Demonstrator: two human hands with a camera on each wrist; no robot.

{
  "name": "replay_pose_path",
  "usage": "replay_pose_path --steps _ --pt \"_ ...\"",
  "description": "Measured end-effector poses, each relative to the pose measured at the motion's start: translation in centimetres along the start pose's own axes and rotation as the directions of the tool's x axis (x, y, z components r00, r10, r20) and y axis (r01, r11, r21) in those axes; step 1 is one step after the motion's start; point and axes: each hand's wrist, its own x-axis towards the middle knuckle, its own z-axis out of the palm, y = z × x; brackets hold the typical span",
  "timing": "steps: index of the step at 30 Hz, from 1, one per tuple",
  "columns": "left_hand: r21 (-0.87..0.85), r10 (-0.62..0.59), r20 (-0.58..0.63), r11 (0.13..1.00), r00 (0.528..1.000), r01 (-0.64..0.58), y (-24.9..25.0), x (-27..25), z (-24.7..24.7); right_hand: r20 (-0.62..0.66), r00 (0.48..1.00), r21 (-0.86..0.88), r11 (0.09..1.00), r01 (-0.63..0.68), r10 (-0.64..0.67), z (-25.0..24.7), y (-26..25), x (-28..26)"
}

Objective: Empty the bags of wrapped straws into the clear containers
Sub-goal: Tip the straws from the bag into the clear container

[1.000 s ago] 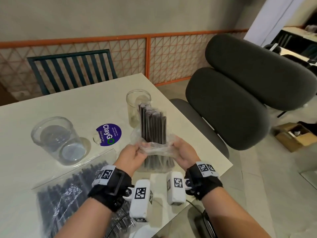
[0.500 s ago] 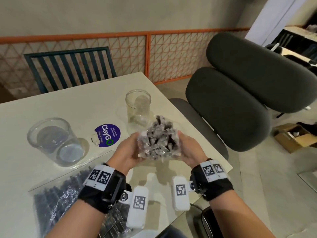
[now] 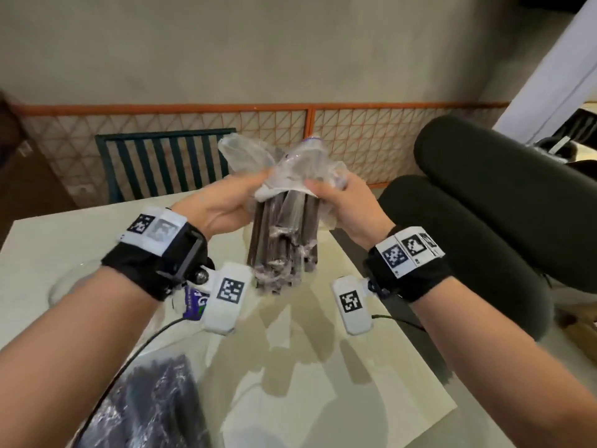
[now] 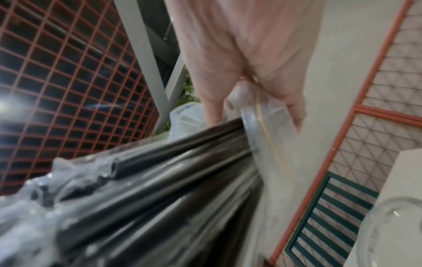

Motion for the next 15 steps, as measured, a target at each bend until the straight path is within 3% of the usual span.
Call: replay_pose_path --steps 4,7,10,12,15 --pt "0.012 -0.038 0.005 0.999 0.999 0.038 1.0 1.7 -1.2 0.111 0.991 -0.137 0.986 0.093 -0.078 -0.4 -1.2 3.7" --pt "0.083 0.111 -0.112 0.991 0.987 -0.103 1.2 3.0 -1.3 0.163 0.984 -0.169 0.980 0.104 -0.077 -0.7 -1.6 6.6" --pt "0.184 0.271 -0.110 0.951 0.956 -0.248 0.9 3.7 -0.9 0.268 0.963 -0.196 0.978 0.071 -0.017 -1.2 -1.1 8.8" --pt "0.203 0.315 -0.138 0.937 0.939 -0.285 0.3 4.1 -1.0 0.378 0.926 -0.204 0.976 0.069 0.013 -1.4 -0.6 9.8" --pt "0.242 0.388 -0.174 0.908 0.905 -0.342 -0.8 5.2 -2.1 0.400 0.916 -0.170 0.983 0.069 0.005 -1.0 0.2 10.7"
